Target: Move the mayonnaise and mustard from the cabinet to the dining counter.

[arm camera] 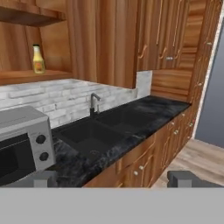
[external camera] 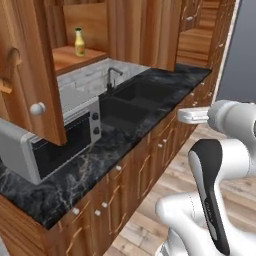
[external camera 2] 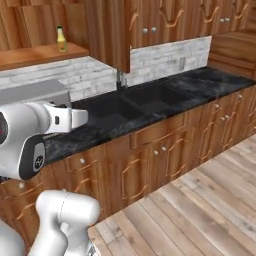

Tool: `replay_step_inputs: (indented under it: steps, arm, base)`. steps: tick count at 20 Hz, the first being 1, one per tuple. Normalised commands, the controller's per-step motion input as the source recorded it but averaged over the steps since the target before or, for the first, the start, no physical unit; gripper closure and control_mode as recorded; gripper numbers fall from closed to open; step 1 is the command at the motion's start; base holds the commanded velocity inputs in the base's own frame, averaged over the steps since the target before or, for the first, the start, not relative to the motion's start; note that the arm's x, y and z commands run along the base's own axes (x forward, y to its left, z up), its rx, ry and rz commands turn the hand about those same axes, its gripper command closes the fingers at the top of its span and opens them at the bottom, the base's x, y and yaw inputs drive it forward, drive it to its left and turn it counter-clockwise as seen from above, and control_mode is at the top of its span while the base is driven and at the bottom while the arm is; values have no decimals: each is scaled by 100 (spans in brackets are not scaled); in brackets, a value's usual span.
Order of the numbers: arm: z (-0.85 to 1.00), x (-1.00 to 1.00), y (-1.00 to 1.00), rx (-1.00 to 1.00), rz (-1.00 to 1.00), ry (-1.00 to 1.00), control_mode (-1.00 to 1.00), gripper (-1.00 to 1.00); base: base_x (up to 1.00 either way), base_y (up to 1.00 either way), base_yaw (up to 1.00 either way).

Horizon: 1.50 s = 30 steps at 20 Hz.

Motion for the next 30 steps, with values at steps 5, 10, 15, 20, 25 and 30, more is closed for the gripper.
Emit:
replay_step_inputs:
  steps: [5, 10, 15, 20, 25, 30]
  arm:
    - [0, 0, 0, 0, 0, 0, 100, -100]
    - [0, 0, 0, 0, 0, 0, 100, -100]
    - [0, 0, 0, 0, 0, 0, 100, -100]
    - [0, 0, 0, 0, 0, 0, 100, -100]
    - [0, 0, 0, 0, 0, 0, 100, -100]
    - [0, 0, 0, 0, 0, 0, 100, -100]
  base:
    - [6, -1, 36]
    - [6, -16, 44]
    - [20, -49, 56]
    - [24, -72, 28]
    - [28, -9, 10]
    - [35, 0, 13]
